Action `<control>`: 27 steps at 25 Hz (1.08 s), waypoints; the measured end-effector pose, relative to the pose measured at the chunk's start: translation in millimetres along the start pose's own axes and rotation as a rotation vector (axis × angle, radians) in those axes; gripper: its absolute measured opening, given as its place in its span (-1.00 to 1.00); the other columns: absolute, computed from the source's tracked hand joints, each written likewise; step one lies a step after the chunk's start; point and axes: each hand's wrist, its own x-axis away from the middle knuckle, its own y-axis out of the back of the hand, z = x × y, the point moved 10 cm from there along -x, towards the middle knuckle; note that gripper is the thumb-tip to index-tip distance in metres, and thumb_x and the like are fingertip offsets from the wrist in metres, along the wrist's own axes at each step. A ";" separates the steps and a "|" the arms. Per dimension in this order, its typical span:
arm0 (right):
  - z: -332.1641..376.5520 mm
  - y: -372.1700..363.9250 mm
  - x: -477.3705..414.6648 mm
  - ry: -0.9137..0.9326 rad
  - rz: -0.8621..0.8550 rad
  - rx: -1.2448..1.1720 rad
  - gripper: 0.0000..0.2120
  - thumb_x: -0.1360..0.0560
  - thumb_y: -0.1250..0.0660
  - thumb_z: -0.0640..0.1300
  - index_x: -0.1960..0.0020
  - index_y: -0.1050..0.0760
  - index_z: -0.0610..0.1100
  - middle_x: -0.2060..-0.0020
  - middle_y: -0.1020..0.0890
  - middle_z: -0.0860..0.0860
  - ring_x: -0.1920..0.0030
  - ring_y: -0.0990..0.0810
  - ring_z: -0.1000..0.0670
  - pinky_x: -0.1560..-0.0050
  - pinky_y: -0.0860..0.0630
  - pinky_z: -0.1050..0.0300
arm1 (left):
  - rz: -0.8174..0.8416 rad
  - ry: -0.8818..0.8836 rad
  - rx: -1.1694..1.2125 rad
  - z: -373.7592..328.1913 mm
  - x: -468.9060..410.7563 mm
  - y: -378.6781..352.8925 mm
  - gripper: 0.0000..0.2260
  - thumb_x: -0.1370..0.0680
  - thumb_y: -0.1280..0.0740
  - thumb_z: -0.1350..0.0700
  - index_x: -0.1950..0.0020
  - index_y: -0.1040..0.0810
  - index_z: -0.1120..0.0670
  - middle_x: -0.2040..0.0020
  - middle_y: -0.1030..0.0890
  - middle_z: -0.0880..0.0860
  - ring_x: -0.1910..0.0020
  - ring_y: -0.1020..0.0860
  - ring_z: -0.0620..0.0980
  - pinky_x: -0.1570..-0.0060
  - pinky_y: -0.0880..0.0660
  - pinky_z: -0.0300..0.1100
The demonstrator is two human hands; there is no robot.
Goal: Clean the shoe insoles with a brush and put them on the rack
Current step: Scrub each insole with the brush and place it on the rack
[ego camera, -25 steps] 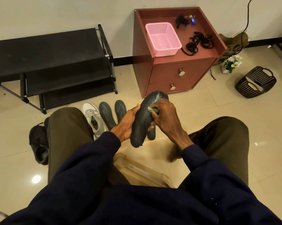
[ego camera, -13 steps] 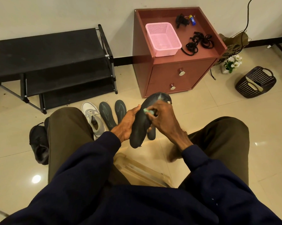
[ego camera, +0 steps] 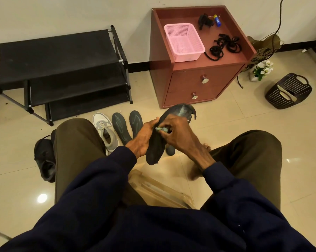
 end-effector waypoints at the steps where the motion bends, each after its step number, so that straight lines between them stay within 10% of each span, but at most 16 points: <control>1: -7.2 6.2 -3.2 -0.023 -0.052 0.033 -0.92 -0.48 -0.52 -0.20 0.03 -0.72 -0.16 0.14 -0.65 -0.04 0.18 -0.56 0.05 0.15 -0.55 0.17 | 0.021 -0.001 0.017 -0.6 -0.8 -2.0 -0.61 -0.69 -0.18 -0.13 -0.12 -0.63 0.15 0.12 -0.68 0.15 0.25 -0.64 0.07 0.29 -0.59 -0.09; 5: -46.0 39.3 -0.8 -0.182 -0.244 0.113 -0.95 -0.48 -0.52 -0.19 0.08 -0.70 -0.17 0.16 -0.64 -0.05 0.19 -0.57 0.02 0.14 -0.60 0.02 | 0.038 0.018 0.010 1.4 1.5 -8.1 -0.60 -0.71 -0.11 -0.12 -0.21 -0.58 0.15 0.05 -0.71 0.19 0.22 -0.68 0.16 0.30 -0.57 -0.09; 10: 4.7 -2.9 6.8 -0.005 0.044 0.013 -0.95 -0.47 -0.51 -0.23 0.07 -0.73 -0.16 0.16 -0.66 -0.03 0.19 -0.54 0.06 0.16 -0.54 0.15 | -0.029 -0.016 -0.004 -3.2 0.3 1.0 -0.60 -0.69 -0.16 -0.15 -0.14 -0.64 0.12 0.09 -0.66 0.12 0.19 -0.62 0.03 0.13 -0.55 -0.09; 15: -45.7 41.1 0.1 -0.190 -0.211 0.157 -0.91 -0.45 -0.52 -0.23 0.04 -0.72 -0.16 0.13 -0.65 -0.05 0.18 -0.59 0.02 0.19 -0.55 0.18 | 0.016 -0.014 0.038 -3.4 1.8 -5.1 -0.60 -0.72 -0.11 -0.13 -0.24 -0.55 0.14 0.03 -0.72 0.19 0.22 -0.70 0.14 0.30 -0.61 -0.09; 20: -9.4 4.9 6.3 -0.066 -0.011 -0.016 -0.91 -0.46 -0.53 -0.24 0.04 -0.74 -0.15 0.15 -0.67 -0.01 0.19 -0.58 0.08 0.17 -0.54 0.23 | -0.024 -0.045 0.061 -5.8 0.0 2.1 -0.58 -0.69 -0.18 -0.17 -0.16 -0.67 0.12 -0.12 -0.68 0.19 -0.05 -0.65 0.13 -0.28 -0.50 0.11; 27: -50.3 45.4 6.9 -0.244 -0.249 0.076 -0.92 -0.43 -0.55 -0.25 0.08 -0.72 -0.16 0.17 -0.64 -0.04 0.23 -0.60 0.07 0.28 -0.39 0.44 | 0.009 -0.037 0.108 -4.6 -1.1 0.2 -0.59 -0.70 -0.14 -0.15 -0.28 -0.55 0.13 -0.11 -0.70 0.22 0.06 -0.70 0.17 0.19 -0.65 -0.04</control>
